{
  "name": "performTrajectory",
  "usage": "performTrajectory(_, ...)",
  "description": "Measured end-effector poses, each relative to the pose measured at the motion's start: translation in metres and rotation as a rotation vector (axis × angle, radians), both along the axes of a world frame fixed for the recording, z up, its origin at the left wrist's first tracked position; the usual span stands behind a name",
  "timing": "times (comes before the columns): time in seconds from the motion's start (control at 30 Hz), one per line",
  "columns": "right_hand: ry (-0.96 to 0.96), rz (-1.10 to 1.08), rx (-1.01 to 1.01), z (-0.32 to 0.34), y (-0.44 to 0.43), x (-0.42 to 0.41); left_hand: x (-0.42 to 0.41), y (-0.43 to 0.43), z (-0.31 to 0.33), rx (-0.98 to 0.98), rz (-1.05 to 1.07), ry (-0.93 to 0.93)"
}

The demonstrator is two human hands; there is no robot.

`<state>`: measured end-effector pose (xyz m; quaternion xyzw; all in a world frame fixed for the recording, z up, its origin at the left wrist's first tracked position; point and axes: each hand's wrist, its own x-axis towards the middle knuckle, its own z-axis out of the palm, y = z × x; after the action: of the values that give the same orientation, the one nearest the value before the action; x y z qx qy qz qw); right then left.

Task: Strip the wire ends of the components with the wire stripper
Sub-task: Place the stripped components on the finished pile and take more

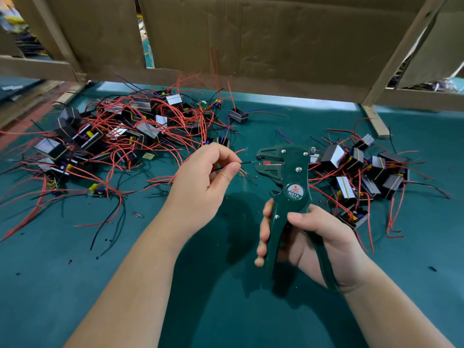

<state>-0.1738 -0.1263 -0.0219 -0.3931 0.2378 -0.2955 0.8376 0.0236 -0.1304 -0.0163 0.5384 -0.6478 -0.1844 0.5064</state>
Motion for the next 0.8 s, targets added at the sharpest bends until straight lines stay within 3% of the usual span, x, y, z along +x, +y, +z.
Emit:
performTrajectory(0.23,0.003,0.037,-0.025,-0.0014,0.0018,0.0009,-0.0044,0.0005,0.0003,-0.104,0.007,-0.036)
performTrajectory(0.8,0.046,0.018,-0.03,-0.0014,0.0025,-0.0007,-0.0023,0.0003,0.0001,-0.126,-0.007,-0.069)
